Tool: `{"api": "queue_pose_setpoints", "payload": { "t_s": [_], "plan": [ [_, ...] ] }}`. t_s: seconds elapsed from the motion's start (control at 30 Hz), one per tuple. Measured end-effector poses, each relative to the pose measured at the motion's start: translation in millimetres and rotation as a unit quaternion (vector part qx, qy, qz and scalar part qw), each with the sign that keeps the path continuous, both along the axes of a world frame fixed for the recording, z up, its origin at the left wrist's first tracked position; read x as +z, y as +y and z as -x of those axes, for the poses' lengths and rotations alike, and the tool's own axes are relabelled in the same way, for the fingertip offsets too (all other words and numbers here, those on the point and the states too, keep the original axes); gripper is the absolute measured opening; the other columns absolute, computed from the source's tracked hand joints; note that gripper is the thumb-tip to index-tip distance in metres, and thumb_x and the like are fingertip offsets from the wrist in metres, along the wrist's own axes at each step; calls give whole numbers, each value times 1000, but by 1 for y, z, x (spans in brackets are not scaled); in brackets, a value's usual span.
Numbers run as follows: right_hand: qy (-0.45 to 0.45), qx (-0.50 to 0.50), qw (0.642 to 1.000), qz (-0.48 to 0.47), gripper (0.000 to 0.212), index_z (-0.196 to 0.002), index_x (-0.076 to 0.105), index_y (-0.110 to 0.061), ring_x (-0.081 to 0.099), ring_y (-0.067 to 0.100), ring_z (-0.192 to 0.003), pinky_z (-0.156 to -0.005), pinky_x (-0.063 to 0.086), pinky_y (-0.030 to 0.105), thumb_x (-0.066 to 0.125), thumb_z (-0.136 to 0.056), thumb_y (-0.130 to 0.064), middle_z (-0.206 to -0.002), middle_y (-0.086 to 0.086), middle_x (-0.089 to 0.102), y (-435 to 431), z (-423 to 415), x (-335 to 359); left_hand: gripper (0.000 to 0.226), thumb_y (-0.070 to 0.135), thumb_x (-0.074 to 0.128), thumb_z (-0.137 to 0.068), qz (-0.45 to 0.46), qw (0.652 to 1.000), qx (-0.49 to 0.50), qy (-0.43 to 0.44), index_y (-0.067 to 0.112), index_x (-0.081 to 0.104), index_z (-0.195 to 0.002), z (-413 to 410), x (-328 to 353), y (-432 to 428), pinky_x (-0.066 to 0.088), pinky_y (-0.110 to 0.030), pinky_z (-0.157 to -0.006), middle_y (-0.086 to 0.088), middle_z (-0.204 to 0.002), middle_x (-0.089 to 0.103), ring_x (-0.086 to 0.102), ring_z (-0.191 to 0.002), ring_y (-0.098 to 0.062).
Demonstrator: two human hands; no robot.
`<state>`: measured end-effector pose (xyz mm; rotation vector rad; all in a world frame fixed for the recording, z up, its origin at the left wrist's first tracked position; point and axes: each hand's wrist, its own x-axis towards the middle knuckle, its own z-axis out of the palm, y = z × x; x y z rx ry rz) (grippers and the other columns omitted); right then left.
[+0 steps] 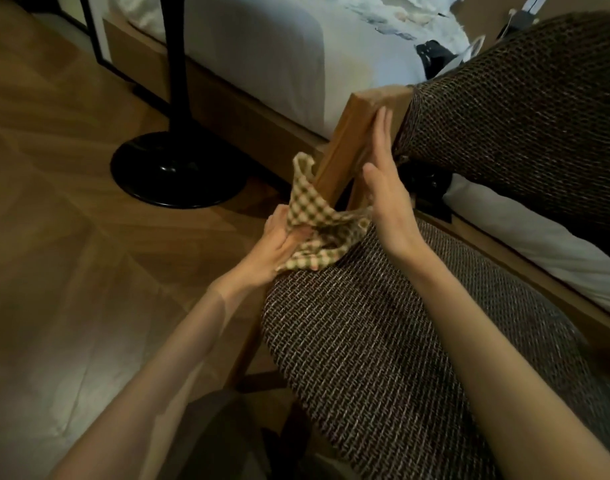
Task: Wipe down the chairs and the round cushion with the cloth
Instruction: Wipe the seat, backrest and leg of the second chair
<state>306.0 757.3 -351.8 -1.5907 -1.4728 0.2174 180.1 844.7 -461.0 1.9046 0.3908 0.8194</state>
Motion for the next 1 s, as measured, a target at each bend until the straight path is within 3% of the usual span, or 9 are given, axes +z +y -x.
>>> {"api": "queue_pose_setpoints", "payload": {
  "t_s": [0.1, 0.2, 0.43, 0.53, 0.6, 0.7, 0.83, 0.9, 1.0],
  "plan": [
    [36, -2, 999, 16, 53, -151, 6, -31, 5, -9, -141, -119, 11, 27, 25, -102, -24, -159, -14, -3, -11, 8, -26, 32, 48, 37, -98, 27, 999, -27, -8, 36, 28, -126, 18, -18, -1, 25, -6, -102, 4, -130, 37, 33, -121, 19],
    [51, -49, 997, 4, 49, -150, 17, -29, 13, 0, -144, -119, 14, 25, 28, -103, -20, -158, -13, 12, -20, 24, -49, 39, 13, 37, -96, 35, 999, -7, 18, 36, 35, -127, 40, -47, -5, 31, -18, -106, -3, -140, 39, 40, -126, 1],
    [26, -158, 983, -89, 45, -145, 36, -18, 24, 8, -143, -118, 20, 27, 35, -101, -17, -153, -2, 33, -21, 36, -59, 23, 6, 52, -96, -42, 975, 176, 130, -2, 62, -115, 89, -88, 5, 27, -32, -111, -11, -137, 44, 38, -133, -30],
    [25, -143, 989, -9, 48, -149, 28, -20, 22, 0, -140, -115, 19, 17, 38, -102, -25, -155, -6, 28, -16, 39, -67, 26, 10, 50, -97, -54, 973, 112, 196, 0, 61, -118, 112, -91, 1, 31, -15, -95, -9, -133, 49, 45, -125, -19],
    [37, -146, 989, -11, 49, -149, 29, -20, 28, -5, -135, -109, 22, 6, 39, -102, -27, -152, -7, 32, -14, 37, -69, 21, 11, 48, -98, -55, 962, 81, 256, 2, 64, -110, 122, -93, -5, 36, -16, -77, -7, -114, 59, 56, -109, -20],
    [43, -151, 987, -15, 47, -147, 33, -17, 35, -4, -133, -109, 27, 11, 40, -102, -28, -148, -6, 39, -14, 35, -69, 18, 12, 48, -96, -56, 944, 92, 312, 24, 61, -91, 121, -90, -14, 34, -18, -55, 8, -79, 59, 63, -82, -16],
    [15, -141, 990, -18, 51, -148, 29, -16, 35, -12, -127, -105, 26, 4, 41, -101, -30, -146, -12, 37, -15, 38, -69, 60, 7, 59, -91, 23, 973, 181, 144, 31, 38, -143, 96, -84, -34, 48, -7, -66, 4, -87, 71, 65, -78, -6],
    [11, -135, 990, -25, 51, -149, 29, -14, 38, -22, -119, -97, 28, -1, 42, -101, -29, -142, -13, 41, -16, 39, -68, 60, 7, 62, -89, 39, 971, 231, 48, 25, 40, -143, 81, -84, -42, 46, -7, -77, -4, -103, 72, 65, -90, -5],
    [21, -129, 991, -40, 50, -148, 30, -9, 42, -23, -107, -80, 29, -6, 42, -101, -23, -122, -18, 55, -17, 40, -71, 44, 11, 60, -92, 84, 951, 295, -24, 20, 53, -134, 56, -82, -45, 52, -22, -69, -9, -100, 73, 68, -82, -10]
  ]
}}
